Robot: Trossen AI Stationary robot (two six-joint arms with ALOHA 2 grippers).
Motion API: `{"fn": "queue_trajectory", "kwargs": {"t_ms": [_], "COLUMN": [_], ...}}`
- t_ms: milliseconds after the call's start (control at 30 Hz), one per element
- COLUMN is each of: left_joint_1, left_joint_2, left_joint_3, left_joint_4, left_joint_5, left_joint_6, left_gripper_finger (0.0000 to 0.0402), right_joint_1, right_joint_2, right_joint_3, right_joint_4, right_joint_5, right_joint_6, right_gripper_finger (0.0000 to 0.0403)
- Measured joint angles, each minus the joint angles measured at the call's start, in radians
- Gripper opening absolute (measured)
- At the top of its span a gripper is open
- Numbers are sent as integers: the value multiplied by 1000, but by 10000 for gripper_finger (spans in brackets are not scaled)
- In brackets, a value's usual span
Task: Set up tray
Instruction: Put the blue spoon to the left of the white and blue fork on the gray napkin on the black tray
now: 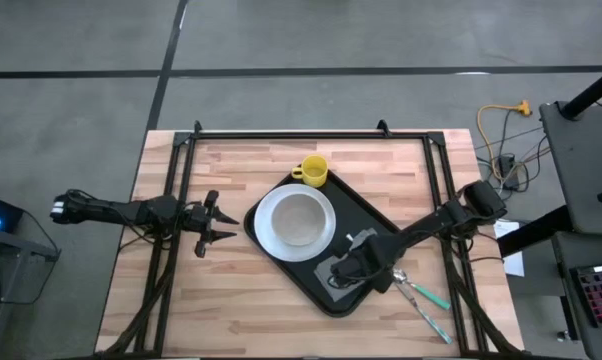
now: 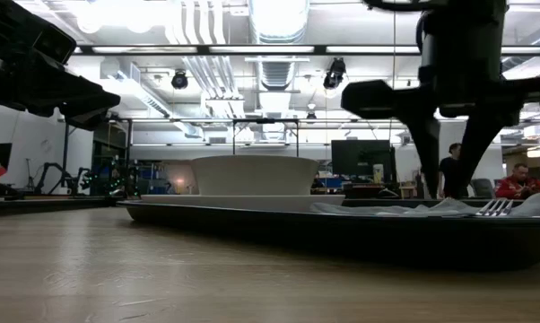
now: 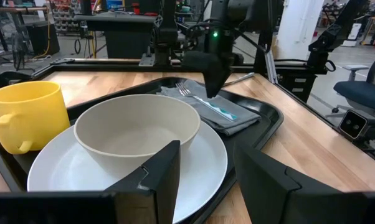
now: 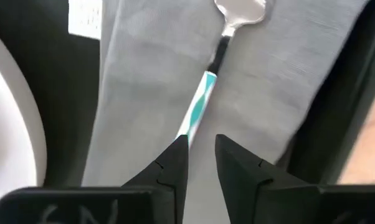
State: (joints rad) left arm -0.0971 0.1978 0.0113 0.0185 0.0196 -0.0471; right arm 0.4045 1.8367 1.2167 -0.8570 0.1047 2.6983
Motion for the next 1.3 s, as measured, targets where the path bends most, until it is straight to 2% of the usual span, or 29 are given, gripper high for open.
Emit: {"fn": "queue_trajectory", "kwargs": {"t_ms": [300, 400, 500, 667, 833, 1067, 1167, 1300], "left_joint_1": [0, 0, 0, 0, 0, 0, 0, 0], "left_joint_2": [0, 0, 0, 0, 0, 6, 12, 22], "left_joint_3": [0, 0, 0, 0, 0, 0, 0, 0], "left_joint_4": [0, 0, 0, 0, 0, 0, 0, 0], "left_joint_5": [0, 0, 0, 0, 0, 0, 0, 0], "left_joint_6": [0, 0, 0, 0, 0, 0, 0, 0], "left_gripper_finger": [136, 136, 136, 136, 136, 136, 136, 136], "right_joint_1": [64, 90, 113, 128, 134, 169, 184, 187], "right_joint_2": [-29, -48, -70, -119, -179, -316, -366, -424], "right_joint_3": [0, -2, -8, -48, -129, -282, -323, -357], "right_joint_4": [-2, -6, -8, -16, -17, 88, 112, 113], "right_joint_5": [2, 2, 2, 2, 2, 0, 0, 0], "right_joint_6": [-6, -57, -187, -519, -474, -397, -418, -528], "right_gripper_finger": [63, 63, 63, 63, 59, 59, 59, 55]}}
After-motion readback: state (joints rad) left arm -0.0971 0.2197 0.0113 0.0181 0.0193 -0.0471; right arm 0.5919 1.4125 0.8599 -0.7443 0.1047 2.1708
